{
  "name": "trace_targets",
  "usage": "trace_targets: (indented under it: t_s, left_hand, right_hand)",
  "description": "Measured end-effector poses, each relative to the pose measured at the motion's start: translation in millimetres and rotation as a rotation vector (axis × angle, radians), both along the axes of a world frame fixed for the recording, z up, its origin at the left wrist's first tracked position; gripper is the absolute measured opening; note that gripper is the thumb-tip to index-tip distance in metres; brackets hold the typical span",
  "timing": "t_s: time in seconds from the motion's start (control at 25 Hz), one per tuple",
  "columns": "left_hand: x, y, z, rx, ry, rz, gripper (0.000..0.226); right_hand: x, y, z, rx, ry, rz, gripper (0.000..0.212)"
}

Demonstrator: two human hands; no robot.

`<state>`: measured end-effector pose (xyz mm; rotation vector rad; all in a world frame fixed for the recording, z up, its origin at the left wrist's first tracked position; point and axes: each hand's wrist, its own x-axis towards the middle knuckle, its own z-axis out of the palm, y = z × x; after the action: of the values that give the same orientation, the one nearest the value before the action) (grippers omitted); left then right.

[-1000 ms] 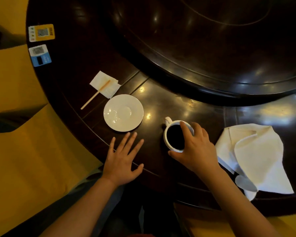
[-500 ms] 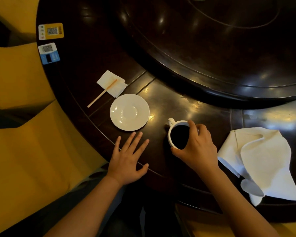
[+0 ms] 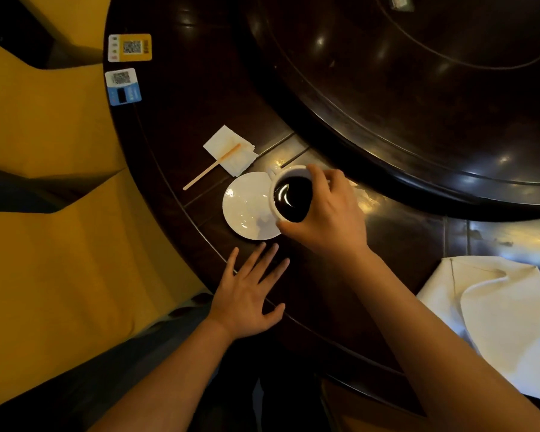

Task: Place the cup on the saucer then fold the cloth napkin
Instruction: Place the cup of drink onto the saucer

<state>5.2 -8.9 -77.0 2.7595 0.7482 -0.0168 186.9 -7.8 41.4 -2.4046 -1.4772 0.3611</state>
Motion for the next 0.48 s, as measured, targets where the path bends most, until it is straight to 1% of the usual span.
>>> trace_targets:
  t_s: [0.24, 0.48]
  left_hand:
    - [0, 0, 0, 0.012, -0.005, 0.007, 0.082]
    - [0, -1, -4, 0.019, -0.009, 0.007, 0.082]
  right_hand:
    - [-17, 33, -21, -0.058, -0.002, 0.083, 0.095]
    - [-30, 43, -35, -0.068, 0.004, 0.085, 0.094]
